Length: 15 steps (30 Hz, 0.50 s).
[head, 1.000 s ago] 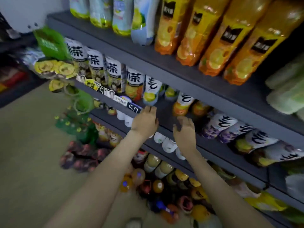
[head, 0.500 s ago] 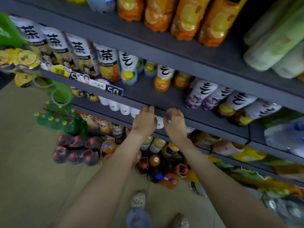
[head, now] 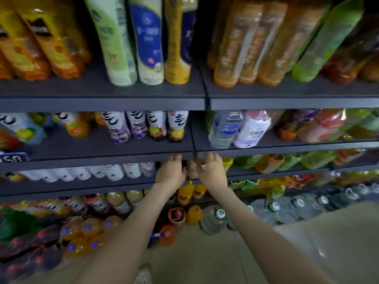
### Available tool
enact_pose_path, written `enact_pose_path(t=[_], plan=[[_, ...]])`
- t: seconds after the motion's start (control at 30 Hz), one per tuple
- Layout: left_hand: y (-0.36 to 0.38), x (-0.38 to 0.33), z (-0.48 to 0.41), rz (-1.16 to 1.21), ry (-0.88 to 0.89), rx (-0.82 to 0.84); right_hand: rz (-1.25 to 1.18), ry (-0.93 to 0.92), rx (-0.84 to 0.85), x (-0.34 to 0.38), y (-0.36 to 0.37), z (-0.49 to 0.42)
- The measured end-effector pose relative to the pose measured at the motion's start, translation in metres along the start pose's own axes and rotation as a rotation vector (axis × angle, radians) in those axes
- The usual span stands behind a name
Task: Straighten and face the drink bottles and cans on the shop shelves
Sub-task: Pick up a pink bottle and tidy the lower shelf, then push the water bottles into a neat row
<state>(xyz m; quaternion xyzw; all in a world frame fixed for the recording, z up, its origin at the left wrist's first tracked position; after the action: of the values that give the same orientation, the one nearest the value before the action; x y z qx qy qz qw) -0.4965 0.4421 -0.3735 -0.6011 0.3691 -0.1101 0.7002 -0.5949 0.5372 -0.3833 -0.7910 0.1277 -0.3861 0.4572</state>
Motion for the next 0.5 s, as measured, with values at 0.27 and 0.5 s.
enact_pose_path(t=[0.27, 0.5], plan=[[0.027, -0.11, -0.013, 0.181, -0.081, -0.171, -0.14, 0.174, -0.063, -0.115, -0.073, -0.032], [0.036, -0.125, -0.067, 0.697, -0.137, -0.105, -0.335, 0.14, 0.004, -0.11, -0.053, -0.07]])
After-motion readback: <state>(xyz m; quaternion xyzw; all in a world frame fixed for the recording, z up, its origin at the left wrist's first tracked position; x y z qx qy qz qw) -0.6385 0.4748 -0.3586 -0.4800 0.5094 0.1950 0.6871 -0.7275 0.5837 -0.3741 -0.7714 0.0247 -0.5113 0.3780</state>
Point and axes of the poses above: each hand's wrist, its own z-axis away from the middle knuckle, its own y-axis out of the palm, x = y × z, the point moved 1 cm from there along -z, towards the middle knuckle, and after that the axes turned 15 degrees about -x, right-handed, at the moved point
